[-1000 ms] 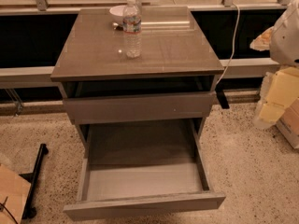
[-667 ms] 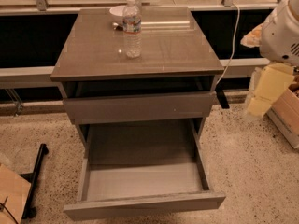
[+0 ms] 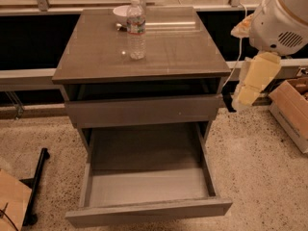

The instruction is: Place water bottle into middle drawer

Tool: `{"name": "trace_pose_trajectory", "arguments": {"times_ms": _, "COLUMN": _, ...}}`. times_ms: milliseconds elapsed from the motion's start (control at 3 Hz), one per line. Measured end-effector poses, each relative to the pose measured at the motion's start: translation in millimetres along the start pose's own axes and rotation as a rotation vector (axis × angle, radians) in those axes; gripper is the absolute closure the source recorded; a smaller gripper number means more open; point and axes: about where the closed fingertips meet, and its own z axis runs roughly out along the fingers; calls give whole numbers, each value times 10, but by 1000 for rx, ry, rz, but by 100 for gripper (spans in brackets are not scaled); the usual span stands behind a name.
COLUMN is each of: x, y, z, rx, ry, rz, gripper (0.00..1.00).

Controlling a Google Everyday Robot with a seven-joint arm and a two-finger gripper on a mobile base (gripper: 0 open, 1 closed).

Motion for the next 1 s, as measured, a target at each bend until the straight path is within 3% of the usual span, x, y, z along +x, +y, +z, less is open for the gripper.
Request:
{"name": "trace_pose_trajectory", "arguments": {"times_ms": 333, "x": 33, "y": 31, "z": 90, "rx": -25, "ry": -1, "rz": 42, "gripper": 0}}
{"name": "trace_pose_trajectory", "arguments": {"times_ms": 667, "x": -226, "y": -227, "z": 429, "rx": -11, "ry": -116, "rz": 173, "gripper": 0}}
{"name": "trace_pose_trajectory", "arguments": {"times_ms": 1000, "x": -531, "y": -624, "z": 596, "rx": 45, "ry": -221, "rz": 224, "gripper": 0}}
